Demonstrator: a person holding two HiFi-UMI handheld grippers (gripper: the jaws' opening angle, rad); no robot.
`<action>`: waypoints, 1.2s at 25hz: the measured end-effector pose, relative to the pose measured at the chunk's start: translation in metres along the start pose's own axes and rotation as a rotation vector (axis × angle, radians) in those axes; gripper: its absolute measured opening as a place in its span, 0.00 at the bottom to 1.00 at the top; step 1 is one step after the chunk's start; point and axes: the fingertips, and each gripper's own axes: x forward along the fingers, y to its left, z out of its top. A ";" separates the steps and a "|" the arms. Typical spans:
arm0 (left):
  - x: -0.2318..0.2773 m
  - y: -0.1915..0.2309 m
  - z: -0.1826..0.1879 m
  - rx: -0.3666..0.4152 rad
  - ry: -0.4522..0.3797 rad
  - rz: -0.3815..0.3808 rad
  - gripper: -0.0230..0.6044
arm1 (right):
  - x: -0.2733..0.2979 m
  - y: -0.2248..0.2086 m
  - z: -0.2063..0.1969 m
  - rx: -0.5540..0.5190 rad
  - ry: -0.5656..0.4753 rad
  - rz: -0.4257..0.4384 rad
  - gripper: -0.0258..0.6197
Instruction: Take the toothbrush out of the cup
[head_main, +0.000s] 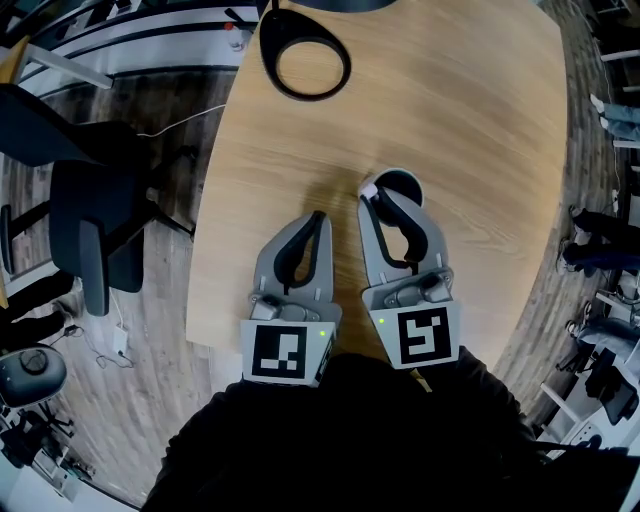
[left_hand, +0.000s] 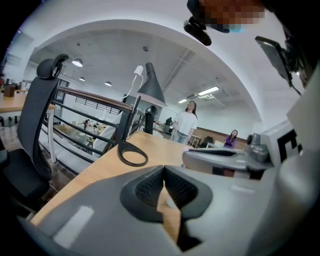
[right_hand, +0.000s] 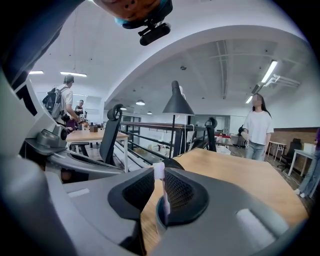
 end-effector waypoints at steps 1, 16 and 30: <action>0.000 0.000 0.000 0.003 -0.001 -0.001 0.05 | 0.000 -0.001 0.000 0.002 -0.002 -0.003 0.14; -0.001 -0.012 0.009 0.056 -0.042 -0.015 0.05 | -0.014 -0.015 0.012 0.032 -0.070 -0.044 0.14; -0.027 -0.046 0.023 0.130 -0.067 -0.052 0.05 | -0.055 -0.021 0.054 0.051 -0.209 -0.073 0.14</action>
